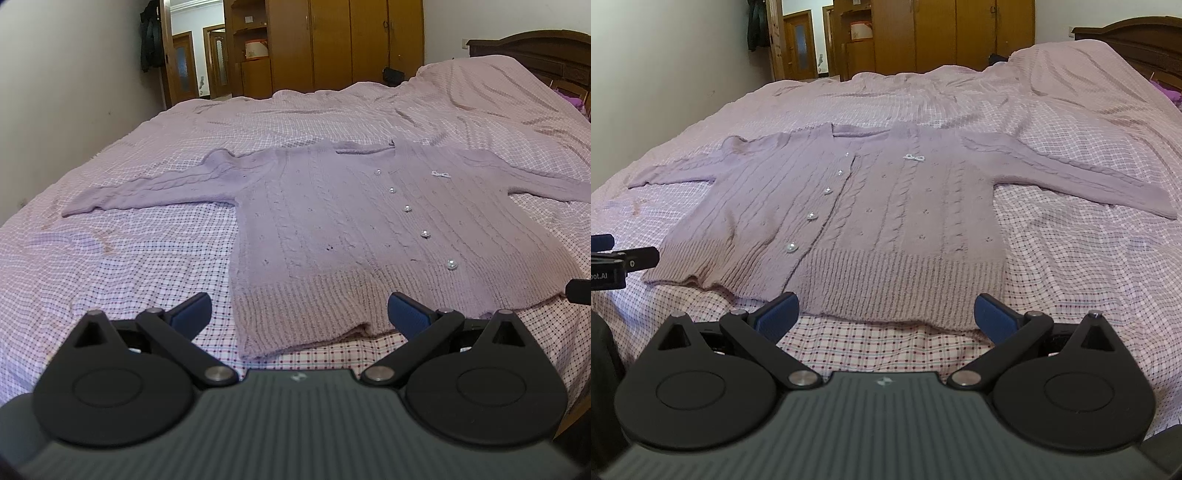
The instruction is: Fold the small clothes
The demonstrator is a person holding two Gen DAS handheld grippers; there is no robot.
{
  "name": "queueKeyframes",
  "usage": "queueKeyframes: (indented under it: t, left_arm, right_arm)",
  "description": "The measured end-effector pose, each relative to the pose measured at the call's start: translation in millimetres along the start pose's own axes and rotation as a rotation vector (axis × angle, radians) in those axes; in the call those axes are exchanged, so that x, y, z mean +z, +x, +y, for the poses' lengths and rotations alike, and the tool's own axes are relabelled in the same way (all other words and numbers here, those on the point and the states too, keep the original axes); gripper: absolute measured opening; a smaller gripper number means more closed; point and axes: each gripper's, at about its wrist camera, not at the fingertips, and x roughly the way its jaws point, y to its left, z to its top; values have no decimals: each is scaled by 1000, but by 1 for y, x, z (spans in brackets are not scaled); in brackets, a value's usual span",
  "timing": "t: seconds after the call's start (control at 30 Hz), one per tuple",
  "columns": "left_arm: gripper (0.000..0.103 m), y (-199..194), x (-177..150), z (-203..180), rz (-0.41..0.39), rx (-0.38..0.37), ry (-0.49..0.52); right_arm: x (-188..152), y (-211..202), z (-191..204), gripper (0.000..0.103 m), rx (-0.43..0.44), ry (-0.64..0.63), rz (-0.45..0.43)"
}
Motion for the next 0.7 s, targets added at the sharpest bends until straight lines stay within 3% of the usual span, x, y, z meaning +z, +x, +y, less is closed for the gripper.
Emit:
queueKeyframes:
  t: [0.7]
  left_arm:
    - [103,-4,0,-2,-9,-8,22]
  right_arm:
    - [1,2,2,103,-2,-3,-5]
